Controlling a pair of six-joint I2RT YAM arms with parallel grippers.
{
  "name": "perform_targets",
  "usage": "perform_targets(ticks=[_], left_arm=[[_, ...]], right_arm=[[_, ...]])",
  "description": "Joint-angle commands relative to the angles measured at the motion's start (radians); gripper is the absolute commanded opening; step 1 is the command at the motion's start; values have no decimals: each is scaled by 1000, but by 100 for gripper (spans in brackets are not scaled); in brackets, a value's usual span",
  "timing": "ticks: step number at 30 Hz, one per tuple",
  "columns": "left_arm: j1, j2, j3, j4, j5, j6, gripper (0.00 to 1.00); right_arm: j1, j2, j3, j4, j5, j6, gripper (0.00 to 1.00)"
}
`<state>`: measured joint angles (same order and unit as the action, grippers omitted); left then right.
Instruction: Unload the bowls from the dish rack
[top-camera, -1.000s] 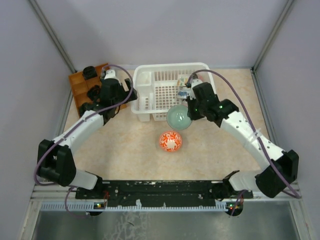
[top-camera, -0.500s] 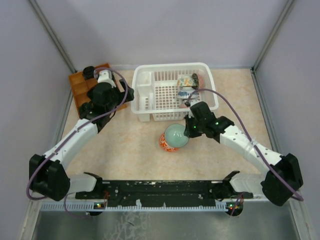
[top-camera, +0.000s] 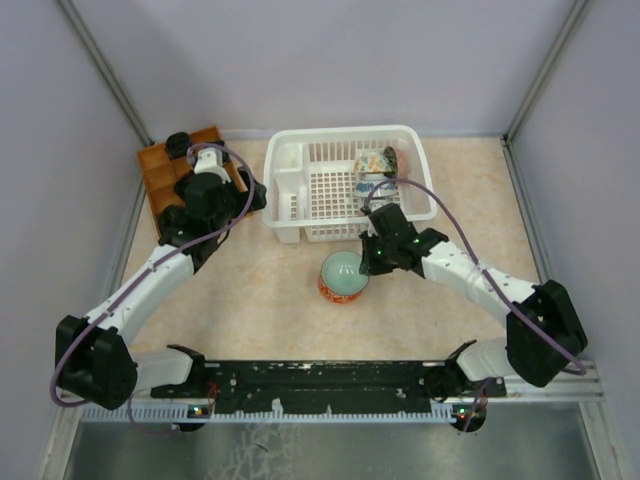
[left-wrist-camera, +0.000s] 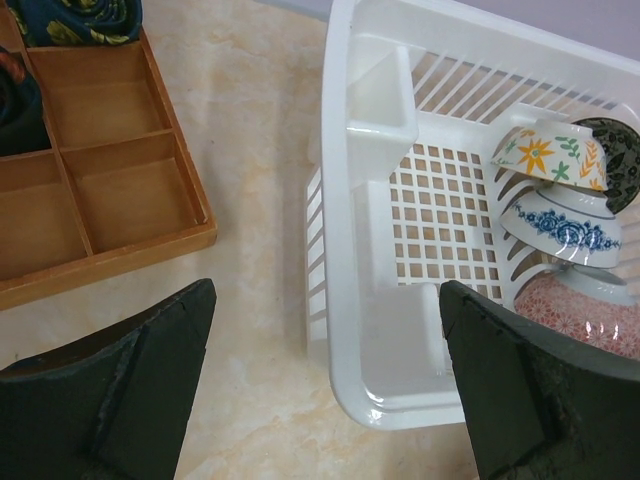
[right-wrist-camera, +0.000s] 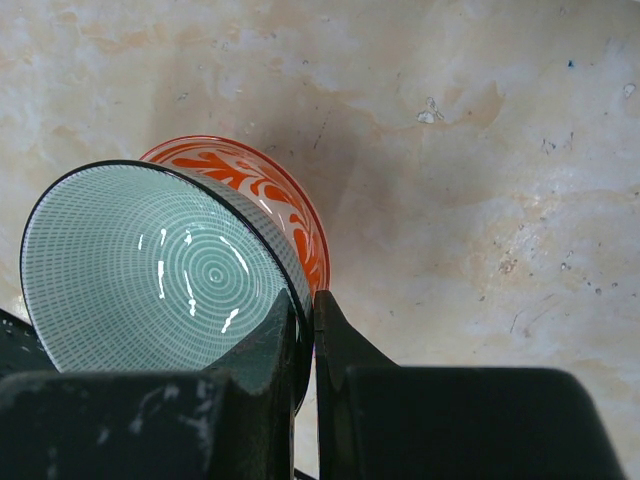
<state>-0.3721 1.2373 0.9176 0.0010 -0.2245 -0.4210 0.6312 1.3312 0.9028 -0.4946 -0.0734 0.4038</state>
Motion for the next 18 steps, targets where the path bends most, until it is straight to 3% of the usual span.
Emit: perform_targets(ticks=[1, 18], left_arm=[[4, -25, -19, 29, 1, 15, 99], [4, -17, -22, 43, -2, 24, 99]], right_arm=[[9, 17, 38, 83, -32, 29, 0], [41, 94, 52, 81, 37, 30, 0]])
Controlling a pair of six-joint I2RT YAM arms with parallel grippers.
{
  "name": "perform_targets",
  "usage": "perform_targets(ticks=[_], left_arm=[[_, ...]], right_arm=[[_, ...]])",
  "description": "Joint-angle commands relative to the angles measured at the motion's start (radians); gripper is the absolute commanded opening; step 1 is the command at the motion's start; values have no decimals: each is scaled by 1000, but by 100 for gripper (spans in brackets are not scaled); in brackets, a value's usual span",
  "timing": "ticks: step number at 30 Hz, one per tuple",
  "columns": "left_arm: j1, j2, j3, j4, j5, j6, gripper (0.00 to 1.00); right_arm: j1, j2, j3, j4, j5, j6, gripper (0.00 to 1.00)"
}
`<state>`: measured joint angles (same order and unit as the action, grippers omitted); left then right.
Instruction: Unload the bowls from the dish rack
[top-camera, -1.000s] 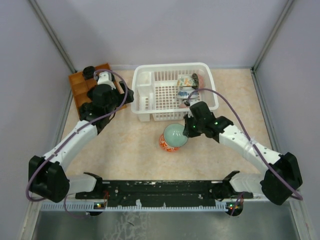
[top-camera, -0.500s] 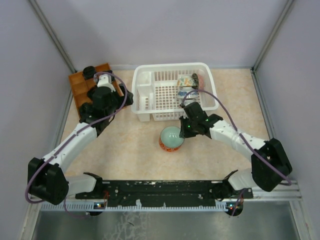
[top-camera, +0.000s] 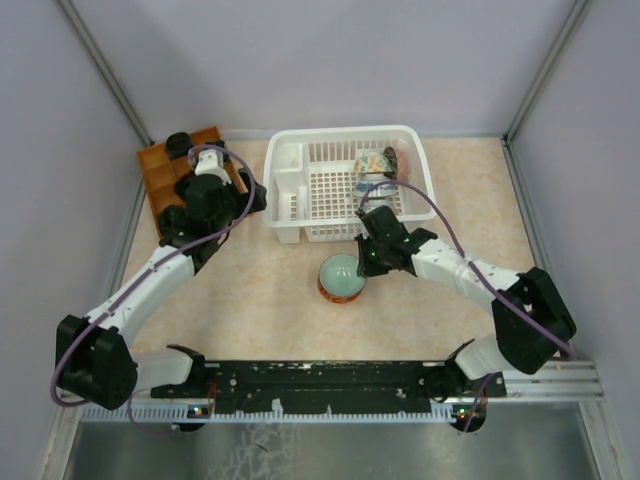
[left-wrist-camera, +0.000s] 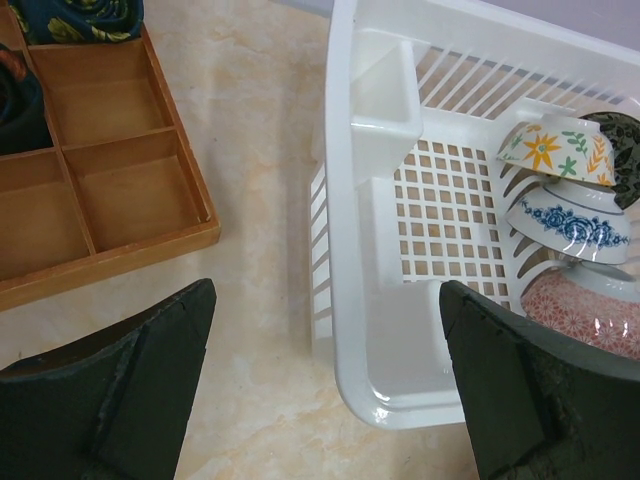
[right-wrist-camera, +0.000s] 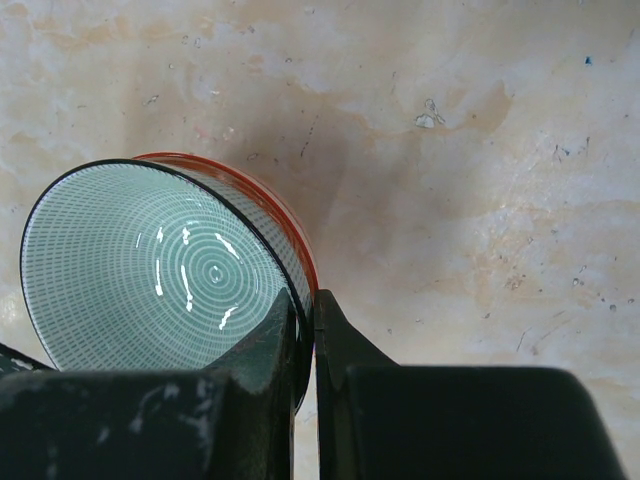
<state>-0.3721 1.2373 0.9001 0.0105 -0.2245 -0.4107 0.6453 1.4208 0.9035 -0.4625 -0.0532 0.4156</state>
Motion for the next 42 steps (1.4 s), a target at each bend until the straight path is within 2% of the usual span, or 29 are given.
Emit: perform_targets(ticks=[1, 6, 11, 19, 22, 25, 35, 42], left_arm=[[4, -15, -6, 32, -2, 15, 99], [4, -14, -11, 36, -3, 13, 99], [4, -16, -18, 39, -7, 11, 99], [4, -19, -26, 43, -8, 6, 99], [5, -22, -30, 45, -9, 5, 99], [4, -25, -36, 45, -9, 6, 99], [5, -25, -42, 52, -5, 1, 99], [4, -26, -45, 54, -4, -2, 99]], right_arm=[[30, 6, 50, 51, 19, 19, 0], [36, 5, 49, 59, 38, 26, 0], [49, 6, 61, 38, 64, 22, 14], [68, -2, 76, 21, 88, 26, 19], [75, -5, 83, 8, 102, 26, 27], [77, -16, 85, -4, 115, 26, 29], [78, -64, 60, -31, 142, 38, 28], [78, -78, 37, -26, 150, 42, 13]])
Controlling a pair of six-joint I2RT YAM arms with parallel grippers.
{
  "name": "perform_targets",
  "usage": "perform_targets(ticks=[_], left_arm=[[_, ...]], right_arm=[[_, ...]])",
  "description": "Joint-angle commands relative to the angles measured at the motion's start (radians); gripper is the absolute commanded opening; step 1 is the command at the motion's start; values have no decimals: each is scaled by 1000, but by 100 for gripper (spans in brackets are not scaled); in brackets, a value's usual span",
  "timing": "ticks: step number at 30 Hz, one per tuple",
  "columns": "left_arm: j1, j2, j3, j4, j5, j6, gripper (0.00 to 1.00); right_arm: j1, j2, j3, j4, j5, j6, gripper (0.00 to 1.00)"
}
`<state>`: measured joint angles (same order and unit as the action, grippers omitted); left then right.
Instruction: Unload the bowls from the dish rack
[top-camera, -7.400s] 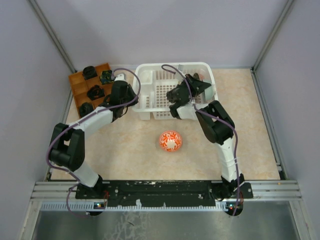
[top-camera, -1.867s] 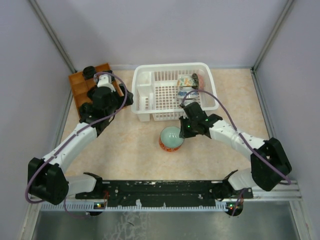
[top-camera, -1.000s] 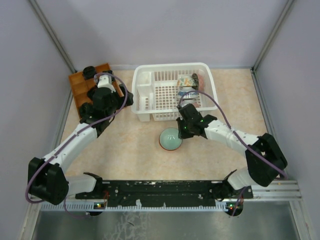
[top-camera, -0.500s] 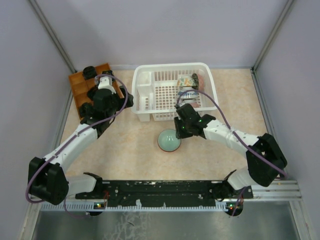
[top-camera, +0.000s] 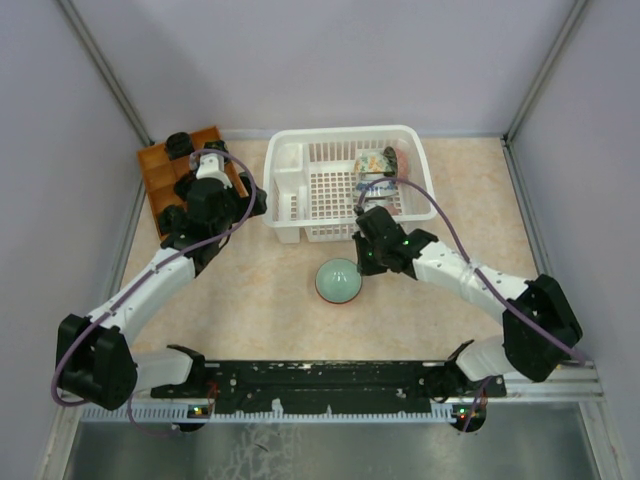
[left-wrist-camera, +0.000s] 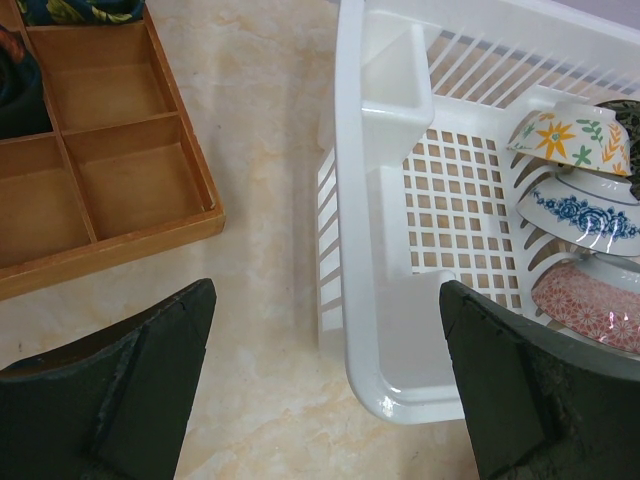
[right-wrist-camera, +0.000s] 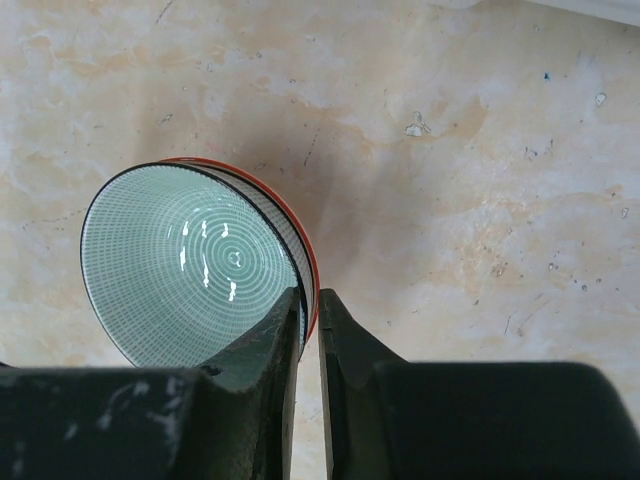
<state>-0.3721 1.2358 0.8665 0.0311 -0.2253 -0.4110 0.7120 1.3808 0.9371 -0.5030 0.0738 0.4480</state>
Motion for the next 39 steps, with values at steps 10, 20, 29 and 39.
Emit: perform_targets(ticks=[10, 20, 29, 39], left_arm=[[4, -27, -14, 33, -5, -3, 99], [4, -23, -18, 38, -5, -4, 99], [4, -19, -18, 39, -5, -5, 99], [5, -21, -21, 41, -8, -4, 99]], right_arm=[[12, -15, -2, 26, 2, 7, 14], [11, 4, -9, 44, -17, 4, 14], [12, 14, -18, 57, -22, 11, 5], [11, 9, -29, 69, -18, 24, 11]])
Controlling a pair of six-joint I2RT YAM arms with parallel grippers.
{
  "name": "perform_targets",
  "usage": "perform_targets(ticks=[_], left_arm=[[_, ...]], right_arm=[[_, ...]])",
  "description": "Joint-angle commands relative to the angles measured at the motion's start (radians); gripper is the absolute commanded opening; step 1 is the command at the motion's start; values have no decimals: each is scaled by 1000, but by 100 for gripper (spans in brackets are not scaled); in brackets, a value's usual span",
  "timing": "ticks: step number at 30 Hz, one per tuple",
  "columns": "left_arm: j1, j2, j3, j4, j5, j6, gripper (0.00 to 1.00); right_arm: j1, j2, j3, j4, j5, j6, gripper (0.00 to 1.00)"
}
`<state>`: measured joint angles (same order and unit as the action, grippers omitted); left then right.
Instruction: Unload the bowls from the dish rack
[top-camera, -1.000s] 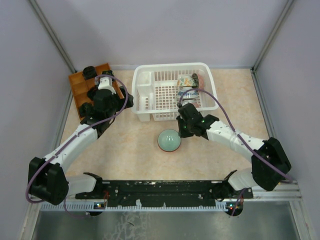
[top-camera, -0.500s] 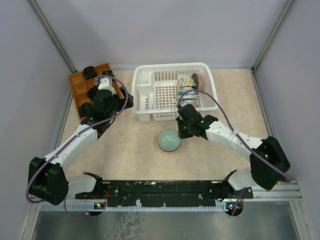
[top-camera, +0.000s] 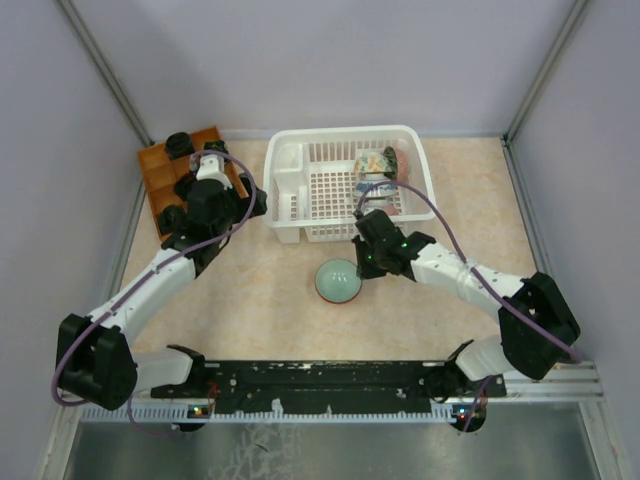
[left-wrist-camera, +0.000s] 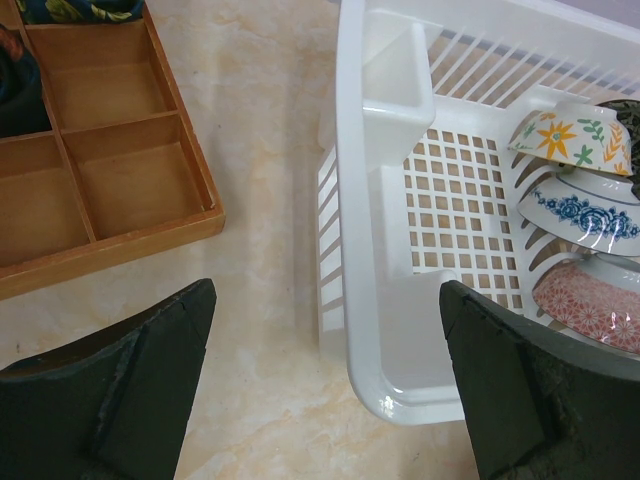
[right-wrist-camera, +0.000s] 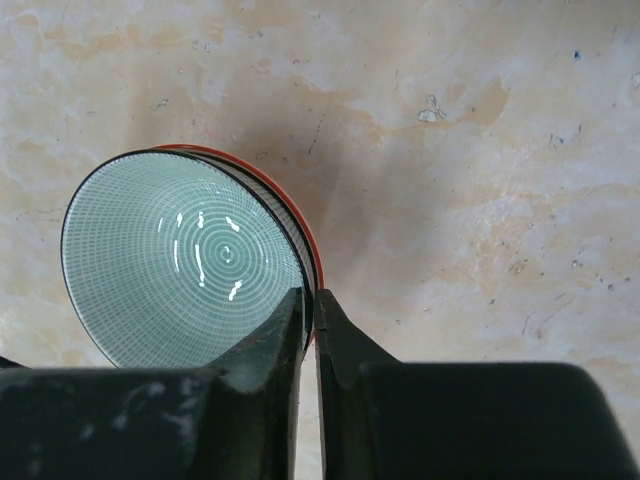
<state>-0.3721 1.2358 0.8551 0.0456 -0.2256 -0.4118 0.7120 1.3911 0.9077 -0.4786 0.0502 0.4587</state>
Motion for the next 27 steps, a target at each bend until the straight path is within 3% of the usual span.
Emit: perform_targets(ticks=[1, 4, 6, 16, 22, 25, 27], left_arm=[[4, -21, -9, 26, -7, -3, 99], [5, -20, -9, 27, -7, -2, 99], [4, -17, -7, 27, -7, -2, 99], [5, 10, 30, -5, -5, 11, 99], [4, 46, 72, -31, -6, 16, 99], [4, 74, 97, -52, 3, 14, 99], [4, 89, 111, -68, 11, 14, 99]], right_arm=[[11, -2, -1, 44, 6, 12, 17], [11, -12, 1, 39, 20, 7, 34], [12, -28, 3, 34, 38, 1, 39], [27, -122, 85, -60, 153, -73, 42], [89, -150, 309, -208, 287, -132, 44], [85, -93, 446, -267, 410, -191, 54], [51, -18, 540, -311, 445, -237, 55]])
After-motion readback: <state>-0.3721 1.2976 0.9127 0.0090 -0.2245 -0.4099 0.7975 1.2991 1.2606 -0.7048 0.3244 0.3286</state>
